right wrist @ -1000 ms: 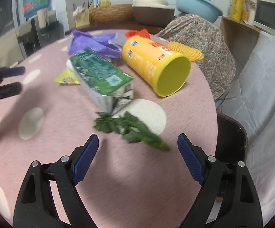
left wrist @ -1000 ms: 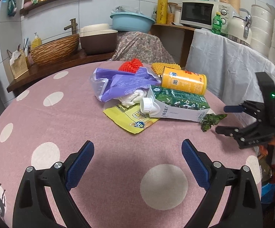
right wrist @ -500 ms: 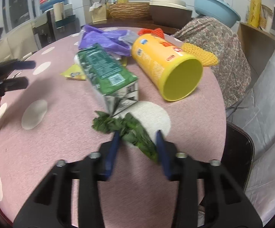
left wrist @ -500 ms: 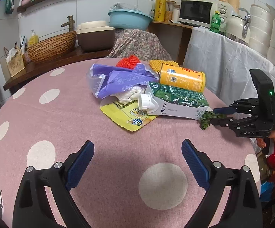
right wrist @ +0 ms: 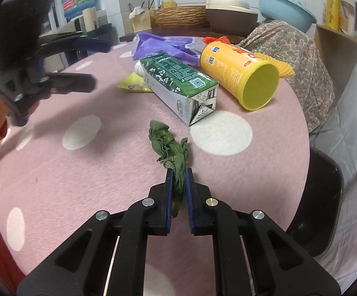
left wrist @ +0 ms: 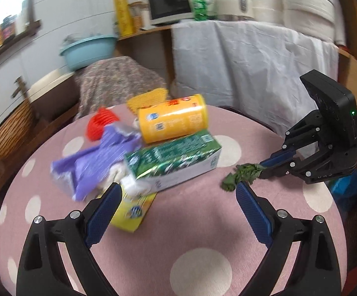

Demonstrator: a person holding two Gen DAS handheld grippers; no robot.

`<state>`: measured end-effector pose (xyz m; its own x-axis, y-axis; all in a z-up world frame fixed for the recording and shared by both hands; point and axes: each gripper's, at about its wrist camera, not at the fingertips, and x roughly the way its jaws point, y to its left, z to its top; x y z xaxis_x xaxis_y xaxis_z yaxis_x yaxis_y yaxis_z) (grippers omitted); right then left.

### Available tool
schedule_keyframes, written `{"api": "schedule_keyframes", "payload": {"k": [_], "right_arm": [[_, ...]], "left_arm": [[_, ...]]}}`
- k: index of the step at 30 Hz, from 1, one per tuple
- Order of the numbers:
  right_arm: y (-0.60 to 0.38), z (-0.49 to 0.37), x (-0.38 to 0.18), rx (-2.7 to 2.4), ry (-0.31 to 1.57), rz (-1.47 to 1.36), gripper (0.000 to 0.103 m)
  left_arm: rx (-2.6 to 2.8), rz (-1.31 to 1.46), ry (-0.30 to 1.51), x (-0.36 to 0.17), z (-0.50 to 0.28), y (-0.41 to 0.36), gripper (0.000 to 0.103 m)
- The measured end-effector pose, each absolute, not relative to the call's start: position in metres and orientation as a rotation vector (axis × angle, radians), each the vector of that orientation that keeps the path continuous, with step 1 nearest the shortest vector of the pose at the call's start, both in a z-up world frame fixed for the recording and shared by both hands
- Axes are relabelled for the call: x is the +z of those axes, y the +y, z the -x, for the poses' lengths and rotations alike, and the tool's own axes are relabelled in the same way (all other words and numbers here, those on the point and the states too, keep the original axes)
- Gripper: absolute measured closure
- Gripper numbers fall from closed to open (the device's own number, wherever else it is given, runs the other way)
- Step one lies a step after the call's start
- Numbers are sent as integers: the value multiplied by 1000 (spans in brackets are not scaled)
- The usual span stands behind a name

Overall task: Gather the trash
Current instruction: 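Grasp the green vegetable sprig with the right tool while the left tool grasps the milk carton, then lift the green-and-white milk carton with the left tool toward the black bin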

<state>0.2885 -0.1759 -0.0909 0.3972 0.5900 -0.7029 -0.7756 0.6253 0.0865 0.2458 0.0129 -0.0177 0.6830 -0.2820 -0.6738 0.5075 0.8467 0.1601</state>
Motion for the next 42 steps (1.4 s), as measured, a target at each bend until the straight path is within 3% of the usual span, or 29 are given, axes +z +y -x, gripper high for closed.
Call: {"api": "schedule_keyframes", "payload": {"k": [14,17,24,33,42], "right_arm": [[-204,-268,-92,861,756,129,92],[-206,-267,-93,860,753,107,92],[-207,-264,-93,862,746,79,92],[-215,-259,-89,828,730,48,92],[-238,-247,-87,775,681,-32,92]], "left_arm": [[-619,-960,812,-51,-302,-60,12],[-611,-1043,844,-59,-305,-65,16],[-589,-1174,867,-70,-307,-77,36],[-606,-1129,810,-64,-299,-80,40],[-597,-632,622,-21,-274,-66,43]]}}
